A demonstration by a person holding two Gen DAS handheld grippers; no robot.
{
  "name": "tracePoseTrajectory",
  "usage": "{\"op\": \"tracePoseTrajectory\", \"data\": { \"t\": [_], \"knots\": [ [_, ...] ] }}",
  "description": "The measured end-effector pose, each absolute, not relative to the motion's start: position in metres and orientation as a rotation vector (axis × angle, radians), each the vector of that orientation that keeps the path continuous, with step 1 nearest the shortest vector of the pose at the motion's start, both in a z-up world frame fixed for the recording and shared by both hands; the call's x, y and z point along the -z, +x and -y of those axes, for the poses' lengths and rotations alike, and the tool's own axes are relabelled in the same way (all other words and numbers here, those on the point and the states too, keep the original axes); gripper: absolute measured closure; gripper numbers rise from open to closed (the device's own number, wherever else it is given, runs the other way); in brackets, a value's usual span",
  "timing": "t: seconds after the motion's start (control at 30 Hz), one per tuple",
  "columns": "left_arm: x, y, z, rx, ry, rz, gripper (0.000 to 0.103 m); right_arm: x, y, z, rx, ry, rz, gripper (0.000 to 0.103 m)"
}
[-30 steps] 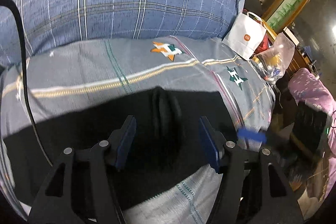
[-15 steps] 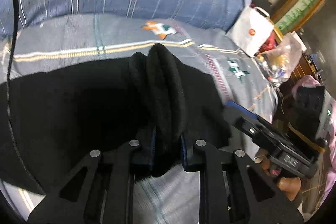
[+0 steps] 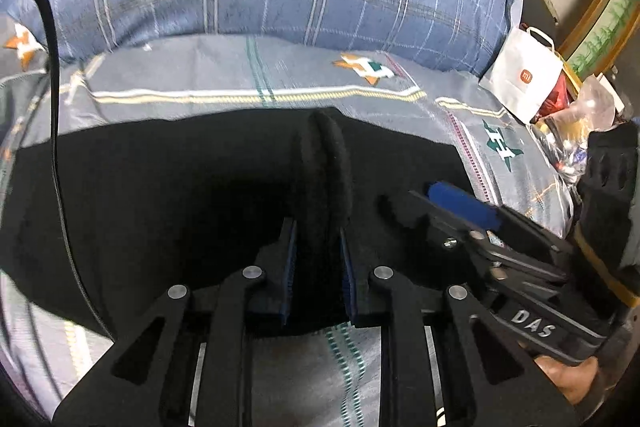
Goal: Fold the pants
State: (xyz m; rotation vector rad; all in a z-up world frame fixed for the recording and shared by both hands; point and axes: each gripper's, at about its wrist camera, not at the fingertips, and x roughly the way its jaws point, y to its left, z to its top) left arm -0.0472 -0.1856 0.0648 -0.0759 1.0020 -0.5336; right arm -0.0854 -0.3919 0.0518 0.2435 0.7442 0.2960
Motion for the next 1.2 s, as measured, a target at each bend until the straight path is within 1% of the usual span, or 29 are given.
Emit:
{"op": "tracePoseTrajectory", "data": {
  "t": [0.03,0.07,0.13,0.2,0.3,0.37,0.6,0.7,0.77,0.87,0.97,1.2],
  "knots": [
    [-0.067,-0.048,0.181,0.515,-0.072,-0.998,0.075,-0.055,-0.087,0.39,-0.294,0.23,-0.736,0.052],
    [-0.069,-0.048,0.176,0.496,-0.071,-0.995,0.064,-0.058,-0.088,0.388,-0.29,0.215,-0.73,0.052],
    [-0.075,-0.052,0.161,0.461,-0.079,-0.966,0.056,-0.062,-0.088,0.384,-0.297,0.209,-0.722,0.052],
    [-0.081,-0.057,0.147,0.421,-0.07,-0.933,0.055,-0.062,-0.087,0.379,-0.304,0.21,-0.727,0.052],
    [-0.09,-0.063,0.123,0.361,-0.056,-0.898,0.051,-0.061,-0.084,0.369,-0.317,0.207,-0.738,0.052],
    [-0.094,-0.067,0.107,0.331,-0.06,-0.88,0.046,-0.058,-0.082,0.361,-0.324,0.205,-0.746,0.052],
    [-0.097,-0.076,0.043,0.225,-0.128,-0.879,0.045,-0.036,-0.075,0.324,-0.361,0.162,-0.803,0.052],
    [-0.092,-0.082,0.016,0.188,-0.178,-0.891,0.044,-0.043,-0.079,0.316,-0.366,0.122,-0.797,0.052],
    [-0.087,-0.084,0.001,0.17,-0.222,-0.899,0.041,-0.05,-0.082,0.317,-0.385,0.129,-0.782,0.052],
    [-0.078,-0.087,-0.013,0.157,-0.288,-0.918,0.041,-0.047,-0.082,0.319,-0.374,0.13,-0.786,0.052],
    [-0.071,-0.088,-0.021,0.166,-0.344,-0.935,0.041,-0.036,-0.075,0.316,-0.369,0.123,-0.83,0.052],
    [-0.059,-0.082,-0.02,0.201,-0.459,-0.952,0.041,-0.072,-0.063,0.292,-0.489,0.125,-0.776,0.052]
  ]
}}
